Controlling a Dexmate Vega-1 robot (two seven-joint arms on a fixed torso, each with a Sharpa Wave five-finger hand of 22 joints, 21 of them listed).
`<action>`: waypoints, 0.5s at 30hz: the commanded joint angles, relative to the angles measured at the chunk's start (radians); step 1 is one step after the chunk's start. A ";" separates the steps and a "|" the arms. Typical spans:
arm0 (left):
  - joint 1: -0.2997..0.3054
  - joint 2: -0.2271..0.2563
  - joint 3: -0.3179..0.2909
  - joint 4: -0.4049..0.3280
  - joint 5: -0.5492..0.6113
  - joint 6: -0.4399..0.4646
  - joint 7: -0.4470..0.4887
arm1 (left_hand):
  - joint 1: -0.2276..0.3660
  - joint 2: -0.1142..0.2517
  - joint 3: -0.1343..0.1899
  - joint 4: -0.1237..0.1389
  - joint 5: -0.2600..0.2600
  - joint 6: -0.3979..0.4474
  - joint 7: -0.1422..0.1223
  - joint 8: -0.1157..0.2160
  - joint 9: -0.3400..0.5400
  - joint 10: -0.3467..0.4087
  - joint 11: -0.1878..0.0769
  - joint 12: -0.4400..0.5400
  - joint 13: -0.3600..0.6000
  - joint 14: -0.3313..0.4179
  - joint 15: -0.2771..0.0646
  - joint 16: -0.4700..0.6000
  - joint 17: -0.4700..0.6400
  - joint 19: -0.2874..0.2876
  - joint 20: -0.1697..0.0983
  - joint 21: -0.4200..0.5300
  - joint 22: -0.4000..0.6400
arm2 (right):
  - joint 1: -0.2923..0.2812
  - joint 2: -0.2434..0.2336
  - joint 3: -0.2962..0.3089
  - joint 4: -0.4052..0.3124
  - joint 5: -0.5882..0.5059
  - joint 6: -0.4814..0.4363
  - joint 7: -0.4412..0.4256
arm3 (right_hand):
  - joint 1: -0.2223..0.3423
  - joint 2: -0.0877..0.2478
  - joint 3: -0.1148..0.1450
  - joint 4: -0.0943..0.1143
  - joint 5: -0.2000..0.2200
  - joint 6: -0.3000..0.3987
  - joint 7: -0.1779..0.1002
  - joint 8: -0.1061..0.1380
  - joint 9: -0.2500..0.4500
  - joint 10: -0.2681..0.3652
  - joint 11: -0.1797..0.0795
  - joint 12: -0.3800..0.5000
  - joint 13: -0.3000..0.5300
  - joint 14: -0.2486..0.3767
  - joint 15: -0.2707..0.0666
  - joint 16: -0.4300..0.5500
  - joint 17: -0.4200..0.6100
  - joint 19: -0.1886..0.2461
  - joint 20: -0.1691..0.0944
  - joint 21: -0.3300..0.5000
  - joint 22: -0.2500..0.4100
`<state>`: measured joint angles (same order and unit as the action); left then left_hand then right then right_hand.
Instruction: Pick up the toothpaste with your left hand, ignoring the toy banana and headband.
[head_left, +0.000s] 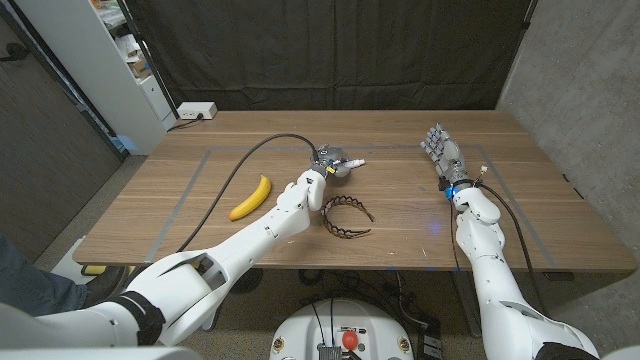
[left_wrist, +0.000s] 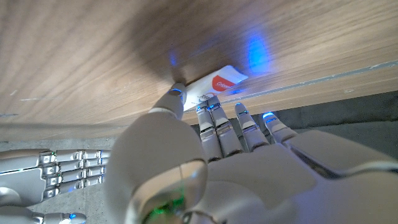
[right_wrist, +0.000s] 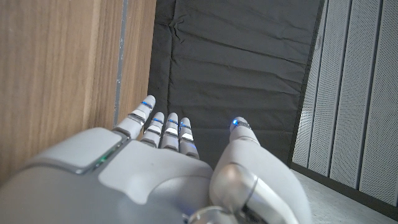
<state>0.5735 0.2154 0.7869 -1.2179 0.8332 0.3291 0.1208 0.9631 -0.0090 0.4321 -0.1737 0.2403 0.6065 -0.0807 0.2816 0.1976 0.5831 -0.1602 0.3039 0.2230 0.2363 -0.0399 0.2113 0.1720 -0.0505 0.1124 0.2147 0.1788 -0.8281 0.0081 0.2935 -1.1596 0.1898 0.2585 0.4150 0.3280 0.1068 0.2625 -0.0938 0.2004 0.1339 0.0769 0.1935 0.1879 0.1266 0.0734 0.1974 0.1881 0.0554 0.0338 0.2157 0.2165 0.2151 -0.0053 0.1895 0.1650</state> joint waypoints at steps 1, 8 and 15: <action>0.000 -0.004 0.003 0.006 0.001 0.011 0.016 | 0.027 0.004 0.010 0.000 -0.008 0.030 -0.006 0.014 0.006 0.028 -0.002 0.006 0.005 0.024 -0.003 0.009 0.001 0.015 0.000 0.005 0.004 | 0.006 0.001 0.004 0.010 -0.002 0.003 0.004 | 0.000 -0.003 0.003 -0.006 0.004 0.010 0.000 0.003 0.002 0.008 0.003 -0.002 0.002 0.008 -0.003 -0.003 0.001 0.004 0.005 0.001 0.005; 0.002 0.000 0.002 0.002 0.000 0.012 0.016 | 0.055 0.011 0.013 0.001 -0.019 0.066 -0.013 0.024 0.007 0.061 -0.012 0.010 0.008 0.041 -0.013 0.009 0.001 0.028 0.003 0.006 0.004 | 0.007 0.004 0.004 0.017 -0.006 0.005 0.004 | 0.000 -0.003 0.003 -0.006 0.004 0.010 0.000 0.003 0.002 0.008 0.002 -0.002 0.002 0.008 -0.002 -0.004 0.001 0.004 0.005 0.001 0.005; 0.005 0.004 -0.004 -0.004 -0.005 0.011 0.020 | 0.064 0.012 0.013 0.002 -0.025 0.079 -0.017 0.027 0.007 0.073 -0.012 0.010 0.009 0.048 -0.015 0.008 0.001 0.034 0.003 0.006 0.004 | 0.011 0.006 0.003 0.022 -0.010 0.007 0.003 | 0.000 -0.003 0.003 -0.007 0.004 0.010 0.000 0.003 0.002 0.008 0.005 -0.002 0.002 0.008 -0.002 -0.004 0.001 0.004 0.005 0.001 0.005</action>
<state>0.5742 0.2140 0.7885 -1.2150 0.8347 0.3394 0.1367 1.0122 0.0034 0.4387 -0.1696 0.2214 0.6759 -0.0968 0.3048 0.2033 0.6427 -0.1717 0.3114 0.2306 0.2755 -0.0436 0.2113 0.1721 -0.0253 0.1159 0.2147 0.1788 -0.8224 0.0098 0.2964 -1.1468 0.1858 0.2623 0.4178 0.3281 0.1069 0.2625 -0.0937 0.2004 0.1339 0.0769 0.1935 0.1880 0.1267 0.0734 0.1974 0.1880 0.0554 0.0338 0.2157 0.2163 0.2151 -0.0053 0.1895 0.1651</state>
